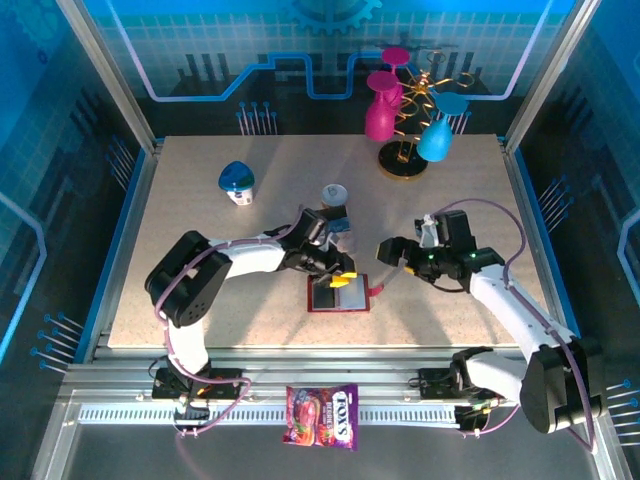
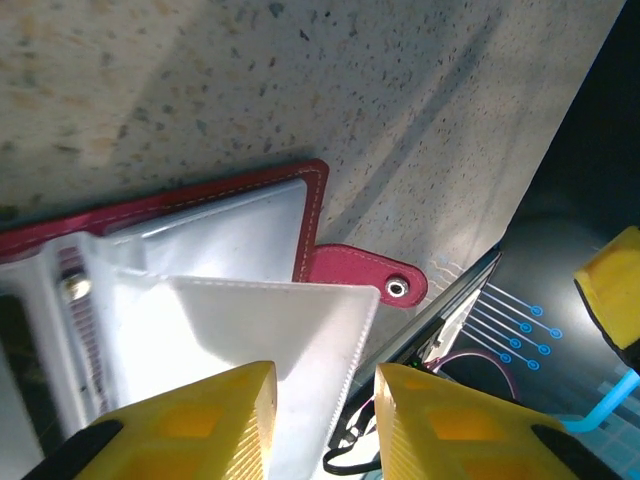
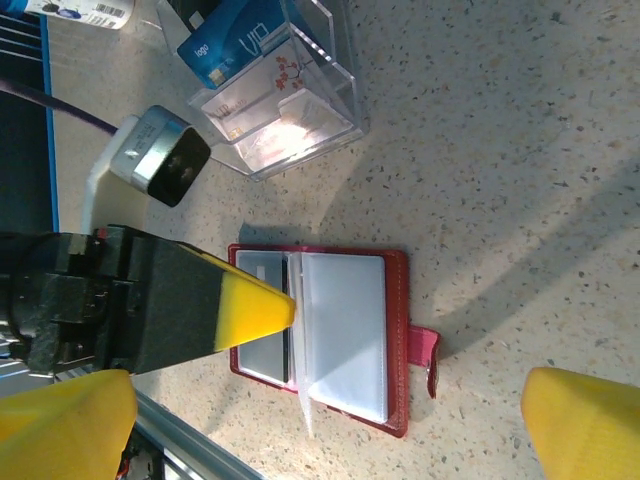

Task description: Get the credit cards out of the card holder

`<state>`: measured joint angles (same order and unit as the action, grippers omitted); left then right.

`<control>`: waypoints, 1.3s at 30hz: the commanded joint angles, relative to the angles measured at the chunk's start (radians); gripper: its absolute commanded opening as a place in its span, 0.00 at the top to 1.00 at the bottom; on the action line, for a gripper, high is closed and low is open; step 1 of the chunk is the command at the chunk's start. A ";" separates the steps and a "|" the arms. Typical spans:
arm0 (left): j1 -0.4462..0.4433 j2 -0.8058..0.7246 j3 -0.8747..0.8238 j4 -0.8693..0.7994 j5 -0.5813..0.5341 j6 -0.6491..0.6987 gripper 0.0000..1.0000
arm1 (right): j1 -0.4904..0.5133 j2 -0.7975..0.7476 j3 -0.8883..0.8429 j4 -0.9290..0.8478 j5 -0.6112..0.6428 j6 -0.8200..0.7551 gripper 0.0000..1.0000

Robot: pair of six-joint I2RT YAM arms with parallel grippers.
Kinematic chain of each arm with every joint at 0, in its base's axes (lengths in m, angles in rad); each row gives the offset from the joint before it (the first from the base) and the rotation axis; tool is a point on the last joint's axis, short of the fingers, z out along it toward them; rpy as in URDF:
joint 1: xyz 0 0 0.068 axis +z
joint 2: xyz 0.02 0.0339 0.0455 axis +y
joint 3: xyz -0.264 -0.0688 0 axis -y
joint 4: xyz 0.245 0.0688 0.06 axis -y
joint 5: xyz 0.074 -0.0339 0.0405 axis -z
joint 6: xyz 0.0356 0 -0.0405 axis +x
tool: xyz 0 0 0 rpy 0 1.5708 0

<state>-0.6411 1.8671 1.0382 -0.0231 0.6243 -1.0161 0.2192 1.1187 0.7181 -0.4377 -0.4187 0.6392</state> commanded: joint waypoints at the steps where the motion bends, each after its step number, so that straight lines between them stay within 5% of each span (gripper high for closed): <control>1: -0.018 0.043 0.040 -0.007 0.026 -0.003 0.67 | -0.012 -0.019 -0.007 -0.043 -0.004 -0.025 0.00; 10: -0.019 0.028 0.033 -0.018 -0.009 0.010 0.62 | 0.005 0.046 -0.024 0.005 -0.104 0.047 0.15; 25: 0.068 -0.161 -0.137 -0.020 -0.061 0.018 0.62 | 0.247 0.307 0.027 0.238 -0.141 0.185 0.32; 39: 0.133 -0.225 -0.271 -0.066 -0.084 0.062 0.82 | 0.369 0.532 0.130 0.313 -0.148 0.230 0.64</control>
<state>-0.5163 1.6573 0.7868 -0.0555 0.5526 -0.9867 0.5655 1.6207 0.8146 -0.1425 -0.5583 0.8543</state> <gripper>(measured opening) 0.184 0.387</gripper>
